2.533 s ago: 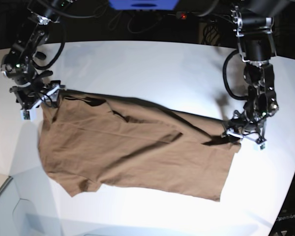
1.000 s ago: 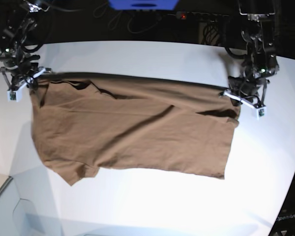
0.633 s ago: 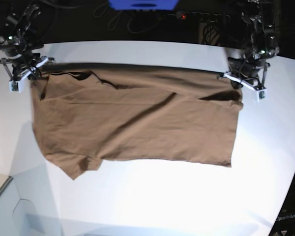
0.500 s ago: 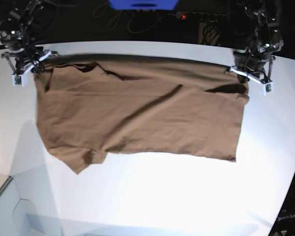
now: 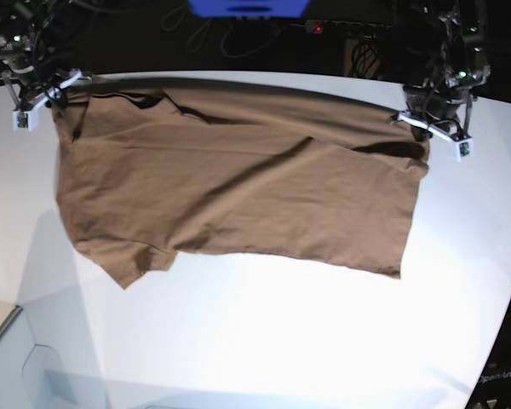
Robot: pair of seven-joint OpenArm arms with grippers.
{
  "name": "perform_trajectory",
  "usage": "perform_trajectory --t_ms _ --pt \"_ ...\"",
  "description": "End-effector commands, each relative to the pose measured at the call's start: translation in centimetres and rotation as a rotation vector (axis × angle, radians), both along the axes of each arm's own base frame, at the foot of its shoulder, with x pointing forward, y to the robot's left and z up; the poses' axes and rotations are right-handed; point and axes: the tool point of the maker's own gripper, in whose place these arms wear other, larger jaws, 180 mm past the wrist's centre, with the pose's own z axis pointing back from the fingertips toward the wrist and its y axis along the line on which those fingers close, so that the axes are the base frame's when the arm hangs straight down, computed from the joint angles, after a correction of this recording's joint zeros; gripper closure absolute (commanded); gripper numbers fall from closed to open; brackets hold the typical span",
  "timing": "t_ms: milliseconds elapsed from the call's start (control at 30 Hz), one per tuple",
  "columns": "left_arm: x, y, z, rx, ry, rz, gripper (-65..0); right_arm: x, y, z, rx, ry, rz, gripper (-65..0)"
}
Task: Layout the t-shirt on the table in an organized manner, then fold the t-shirt properly
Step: 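Drag the grasped edge away from the shirt body with both grippers, then release the edge and move both grippers to the opposite shirt edge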
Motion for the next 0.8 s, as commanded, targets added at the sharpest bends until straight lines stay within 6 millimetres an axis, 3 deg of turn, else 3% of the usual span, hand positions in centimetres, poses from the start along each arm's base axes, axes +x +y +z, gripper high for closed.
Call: perform_trajectory --t_ms 0,100,200,400,500,667,767 --pt "-1.8 0.3 -0.9 0.006 0.076 0.003 -5.9 0.4 -0.9 1.1 -0.033 -0.031 -0.001 -13.5" --pt "-2.2 0.3 -1.1 0.005 0.089 0.003 -16.2 0.6 -1.0 1.1 -0.034 -0.036 -0.003 -19.0" --pt "-2.7 0.2 -1.4 -0.002 0.114 0.0 -23.1 0.7 -0.9 1.1 -0.031 -0.037 -0.005 -20.4" --pt "-2.3 0.4 -0.9 0.007 0.104 -0.01 -23.6 1.1 -0.3 1.5 -0.025 -0.058 -0.009 -21.5" --pt "-1.7 0.2 0.1 0.015 0.074 -0.022 -24.3 1.3 0.3 2.0 -0.026 -0.076 -0.011 -26.3" --pt "-0.8 -0.3 2.2 0.029 0.016 -0.045 -33.7 2.0 0.6 3.5 -0.052 -0.114 -0.007 -36.3" --pt "0.1 -0.8 3.8 0.038 -0.032 -0.061 -35.3 1.4 -0.5 4.7 -0.083 -0.135 -0.048 -37.7"
